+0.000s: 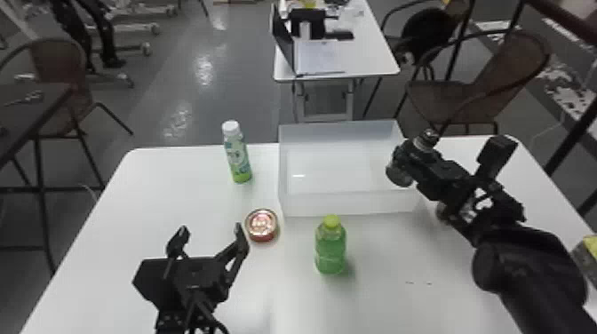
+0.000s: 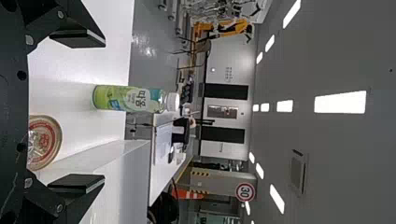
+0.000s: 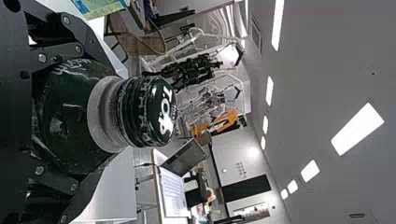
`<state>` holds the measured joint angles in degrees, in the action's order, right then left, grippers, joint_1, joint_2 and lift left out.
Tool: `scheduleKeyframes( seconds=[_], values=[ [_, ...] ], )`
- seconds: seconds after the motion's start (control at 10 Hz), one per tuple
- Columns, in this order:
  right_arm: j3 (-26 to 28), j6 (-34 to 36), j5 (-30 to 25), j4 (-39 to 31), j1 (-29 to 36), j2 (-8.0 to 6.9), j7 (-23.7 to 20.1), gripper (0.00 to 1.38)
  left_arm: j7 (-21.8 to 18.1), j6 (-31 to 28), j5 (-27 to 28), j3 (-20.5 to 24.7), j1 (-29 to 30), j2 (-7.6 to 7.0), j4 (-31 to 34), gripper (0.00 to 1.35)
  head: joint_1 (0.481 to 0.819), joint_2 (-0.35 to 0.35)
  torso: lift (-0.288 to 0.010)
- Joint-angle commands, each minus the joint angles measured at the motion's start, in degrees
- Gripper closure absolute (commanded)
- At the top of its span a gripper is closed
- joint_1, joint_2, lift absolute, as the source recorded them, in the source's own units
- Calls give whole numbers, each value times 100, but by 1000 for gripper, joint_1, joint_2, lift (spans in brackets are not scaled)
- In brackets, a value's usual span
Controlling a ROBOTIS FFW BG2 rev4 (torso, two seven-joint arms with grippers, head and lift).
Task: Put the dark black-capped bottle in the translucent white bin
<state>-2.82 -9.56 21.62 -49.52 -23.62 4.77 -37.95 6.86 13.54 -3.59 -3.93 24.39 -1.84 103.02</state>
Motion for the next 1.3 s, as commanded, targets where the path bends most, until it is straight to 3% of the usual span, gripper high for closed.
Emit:
scheduleKeyframes(
  seconds=[0.0, 0.2, 0.3, 0.4, 0.6, 0.7, 1.0, 1.2],
  values=[
    [-60, -169, -8, 400, -284, 16, -2, 634, 0, -1, -2, -11, -22, 17, -27, 259, 695, 75, -65],
    [-96, -318, 9, 822, -530, 42, -11, 484, 0, 26, -19, -2, -31, 17, -54, 260, 695, 70, -65],
    [-96, -388, 18, 1006, -609, 51, -11, 303, 0, 35, -28, -2, -31, 17, -62, 259, 695, 67, -65],
    [-96, -441, 9, 1103, -627, 51, -11, -2, 0, 35, -28, 6, -31, 17, -62, 260, 695, 63, -65],
    [-104, -547, 124, 1085, -592, 24, -11, -2, -9, 52, -28, 6, -31, 17, -71, 260, 695, 61, -65],
    [-113, -564, 185, 725, -398, 16, -2, -2, -9, 78, -37, 15, -14, 17, -71, 260, 695, 61, -65],
    [-87, 183, -149, -2562, 1421, 147, 1167, -2, -9, 175, -19, 42, 13, 61, -71, 260, 695, 63, -65],
    [-78, 447, -123, -4083, 2810, 183, 1659, -2, -9, 202, -19, 33, 13, 52, -71, 260, 695, 65, -65]
  ],
)
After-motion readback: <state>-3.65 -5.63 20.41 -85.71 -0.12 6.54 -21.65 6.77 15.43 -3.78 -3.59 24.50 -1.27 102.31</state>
